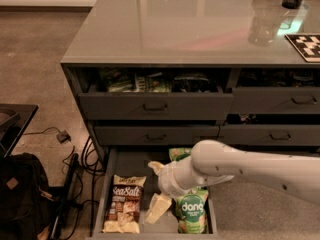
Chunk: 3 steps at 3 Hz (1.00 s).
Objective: Pick brown chip bag from bottom drawer and place on counter
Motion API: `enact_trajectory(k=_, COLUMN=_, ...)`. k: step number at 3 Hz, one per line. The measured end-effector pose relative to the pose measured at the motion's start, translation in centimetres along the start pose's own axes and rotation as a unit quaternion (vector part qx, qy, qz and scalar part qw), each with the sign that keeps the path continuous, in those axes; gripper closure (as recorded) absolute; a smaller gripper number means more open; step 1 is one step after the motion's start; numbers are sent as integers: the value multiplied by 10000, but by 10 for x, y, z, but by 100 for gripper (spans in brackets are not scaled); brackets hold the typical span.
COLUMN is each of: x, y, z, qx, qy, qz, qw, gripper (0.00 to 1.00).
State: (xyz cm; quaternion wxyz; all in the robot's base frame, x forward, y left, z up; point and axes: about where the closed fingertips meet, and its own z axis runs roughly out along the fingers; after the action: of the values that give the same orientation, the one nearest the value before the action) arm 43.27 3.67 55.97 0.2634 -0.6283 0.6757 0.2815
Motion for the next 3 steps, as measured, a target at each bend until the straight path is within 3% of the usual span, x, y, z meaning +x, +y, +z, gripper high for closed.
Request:
enact_trajectory(k=1, x=-6, y=-12, z=10, qx=255, qy=-11, qz=-15, qw=9997, gripper=0)
enact_trajectory(k=3, x=19, y=-41, z=64, qx=155, qy=131, qz=38, qw=9998, gripper=0)
